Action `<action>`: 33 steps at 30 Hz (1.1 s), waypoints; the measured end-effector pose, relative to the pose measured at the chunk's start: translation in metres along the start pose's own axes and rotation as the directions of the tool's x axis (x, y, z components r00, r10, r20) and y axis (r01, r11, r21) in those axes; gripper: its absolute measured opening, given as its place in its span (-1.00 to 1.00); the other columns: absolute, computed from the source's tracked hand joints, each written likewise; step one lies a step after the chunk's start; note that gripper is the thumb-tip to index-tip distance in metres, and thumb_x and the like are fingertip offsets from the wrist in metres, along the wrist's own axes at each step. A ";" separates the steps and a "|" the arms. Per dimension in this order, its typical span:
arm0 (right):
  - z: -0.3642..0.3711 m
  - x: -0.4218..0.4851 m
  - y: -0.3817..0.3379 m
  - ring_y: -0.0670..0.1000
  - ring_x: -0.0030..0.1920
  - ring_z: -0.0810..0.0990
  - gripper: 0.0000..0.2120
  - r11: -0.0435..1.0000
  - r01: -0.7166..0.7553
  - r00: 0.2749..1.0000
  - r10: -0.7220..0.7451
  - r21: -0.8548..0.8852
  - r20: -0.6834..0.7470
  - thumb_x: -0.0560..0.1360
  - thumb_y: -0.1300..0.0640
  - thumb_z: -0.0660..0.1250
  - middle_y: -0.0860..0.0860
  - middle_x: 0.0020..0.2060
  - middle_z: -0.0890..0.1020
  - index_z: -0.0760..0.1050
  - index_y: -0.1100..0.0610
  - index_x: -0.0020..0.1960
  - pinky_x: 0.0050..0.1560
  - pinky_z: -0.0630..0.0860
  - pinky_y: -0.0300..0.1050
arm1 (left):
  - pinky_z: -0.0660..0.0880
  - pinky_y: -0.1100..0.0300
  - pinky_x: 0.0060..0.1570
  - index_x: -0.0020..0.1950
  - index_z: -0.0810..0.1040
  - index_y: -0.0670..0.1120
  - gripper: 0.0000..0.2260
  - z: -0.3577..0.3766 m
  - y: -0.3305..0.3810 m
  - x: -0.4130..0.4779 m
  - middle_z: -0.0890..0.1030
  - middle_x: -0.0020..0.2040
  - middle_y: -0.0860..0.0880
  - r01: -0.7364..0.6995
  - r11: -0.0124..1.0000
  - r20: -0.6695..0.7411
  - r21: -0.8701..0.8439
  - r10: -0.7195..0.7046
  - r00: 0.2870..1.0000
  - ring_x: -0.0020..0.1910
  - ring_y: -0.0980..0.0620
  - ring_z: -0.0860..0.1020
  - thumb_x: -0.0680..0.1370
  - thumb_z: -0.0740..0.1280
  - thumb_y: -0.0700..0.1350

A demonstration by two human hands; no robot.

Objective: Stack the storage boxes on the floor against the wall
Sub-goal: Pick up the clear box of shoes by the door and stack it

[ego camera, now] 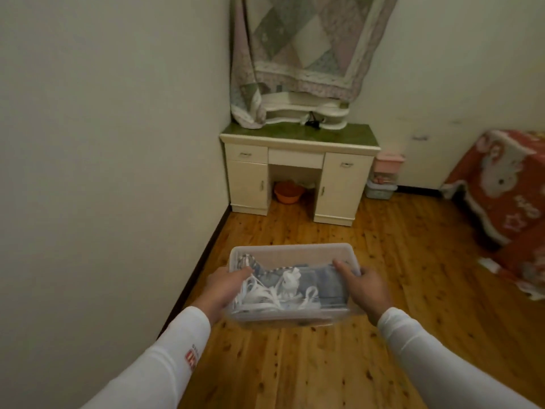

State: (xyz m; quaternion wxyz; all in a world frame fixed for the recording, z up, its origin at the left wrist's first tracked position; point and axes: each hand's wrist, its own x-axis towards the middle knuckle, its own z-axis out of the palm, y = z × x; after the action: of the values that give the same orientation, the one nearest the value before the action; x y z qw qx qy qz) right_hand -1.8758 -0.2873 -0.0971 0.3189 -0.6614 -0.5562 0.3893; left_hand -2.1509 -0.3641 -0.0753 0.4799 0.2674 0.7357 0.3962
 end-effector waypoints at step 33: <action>-0.279 0.360 0.106 0.02 -0.20 0.63 -0.48 0.962 -0.248 0.909 0.273 0.117 -0.315 0.39 -0.40 0.28 -0.01 -0.15 0.65 0.53 0.03 0.03 -0.28 0.55 -0.11 | 0.53 0.24 -0.51 0.10 0.59 -0.10 -0.73 0.448 0.253 0.228 0.72 -0.24 -0.03 -0.167 0.979 0.380 0.116 0.112 0.918 -0.34 0.02 0.69 0.51 0.38 0.05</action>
State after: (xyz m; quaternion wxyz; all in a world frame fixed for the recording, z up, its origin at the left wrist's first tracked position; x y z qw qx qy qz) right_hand -1.5532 0.0510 -0.1071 0.3765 -0.7728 -0.3874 0.3332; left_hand -1.8268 0.0958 -0.0768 0.5602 0.4237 0.6373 0.3168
